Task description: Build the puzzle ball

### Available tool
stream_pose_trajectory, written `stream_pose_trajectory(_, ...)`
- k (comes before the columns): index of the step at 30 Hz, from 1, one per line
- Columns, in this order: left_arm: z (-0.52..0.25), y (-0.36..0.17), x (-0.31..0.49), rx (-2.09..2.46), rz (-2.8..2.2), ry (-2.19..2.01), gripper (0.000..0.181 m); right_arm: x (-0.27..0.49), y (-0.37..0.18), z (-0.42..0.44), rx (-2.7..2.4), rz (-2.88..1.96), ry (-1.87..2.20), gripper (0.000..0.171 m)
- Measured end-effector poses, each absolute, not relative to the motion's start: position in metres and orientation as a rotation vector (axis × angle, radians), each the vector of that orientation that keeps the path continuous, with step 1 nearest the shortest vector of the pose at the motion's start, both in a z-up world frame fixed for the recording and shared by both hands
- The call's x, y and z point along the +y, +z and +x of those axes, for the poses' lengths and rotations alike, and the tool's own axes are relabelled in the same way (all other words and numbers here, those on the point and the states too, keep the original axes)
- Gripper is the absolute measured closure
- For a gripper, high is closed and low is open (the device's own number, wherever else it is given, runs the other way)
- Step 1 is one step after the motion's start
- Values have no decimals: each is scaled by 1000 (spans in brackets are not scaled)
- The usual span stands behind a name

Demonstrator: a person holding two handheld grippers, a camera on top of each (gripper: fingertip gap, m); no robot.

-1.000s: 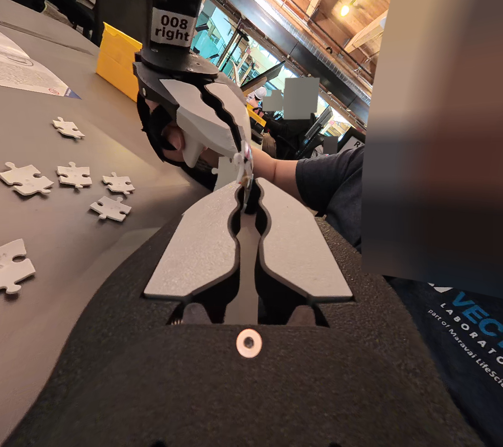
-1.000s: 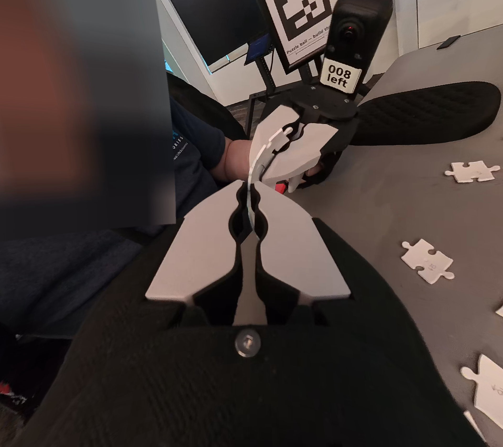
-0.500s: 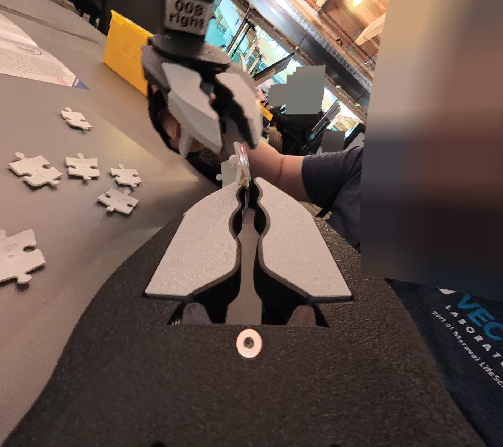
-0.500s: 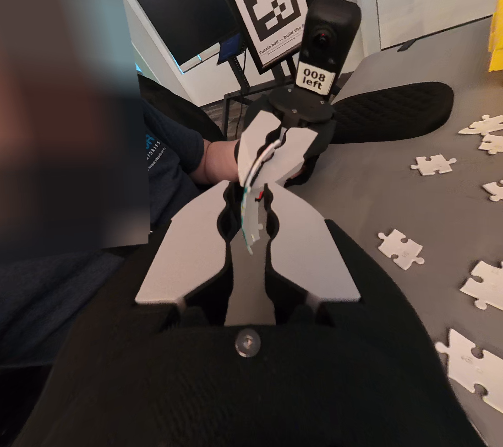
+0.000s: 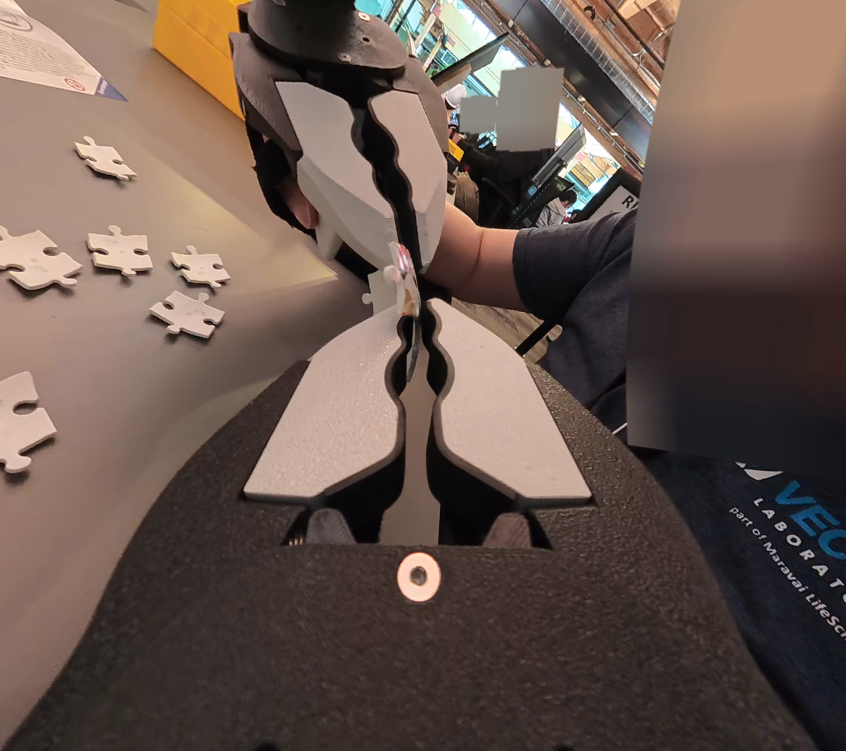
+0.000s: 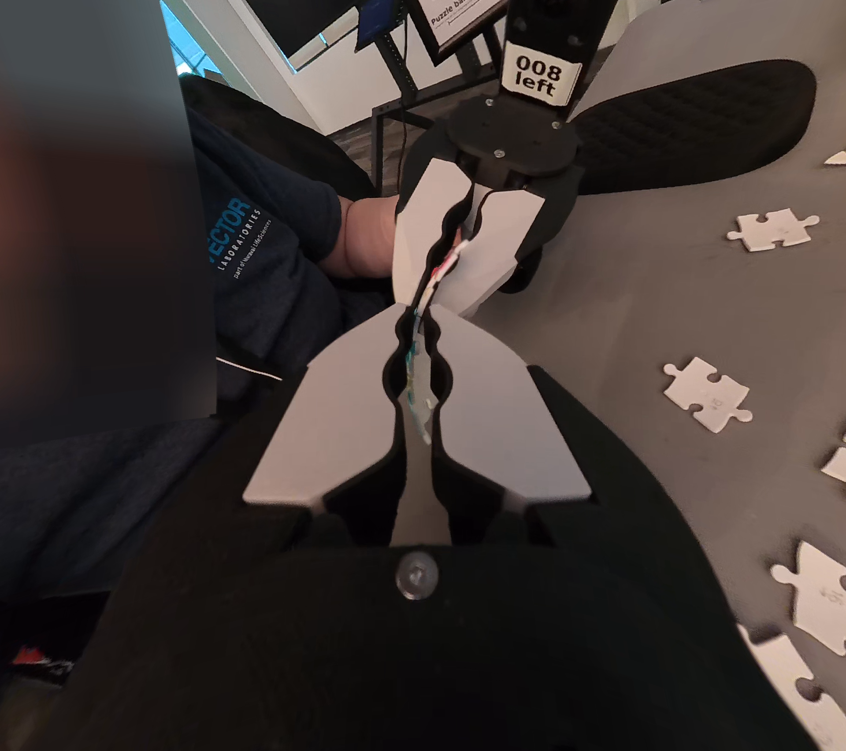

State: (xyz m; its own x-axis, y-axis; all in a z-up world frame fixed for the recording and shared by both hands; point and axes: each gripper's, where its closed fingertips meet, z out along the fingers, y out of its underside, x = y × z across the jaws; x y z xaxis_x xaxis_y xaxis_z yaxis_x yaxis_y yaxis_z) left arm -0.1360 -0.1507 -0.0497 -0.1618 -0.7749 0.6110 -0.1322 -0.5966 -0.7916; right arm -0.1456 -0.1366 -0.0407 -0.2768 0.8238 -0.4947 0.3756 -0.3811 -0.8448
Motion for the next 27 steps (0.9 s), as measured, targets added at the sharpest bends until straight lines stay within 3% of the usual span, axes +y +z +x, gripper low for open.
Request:
stream_pose_trajectory(19, -138, -50, -139, 994, -1631, -1655, 171, -132, -41, -147, -1387, -1707, 1759, 168)
stream_pose_trajectory(27, -138, -51, -140, 1004, -1625, -1663, 179, -129, -43, -148, -1357, -1715, 1790, 168)
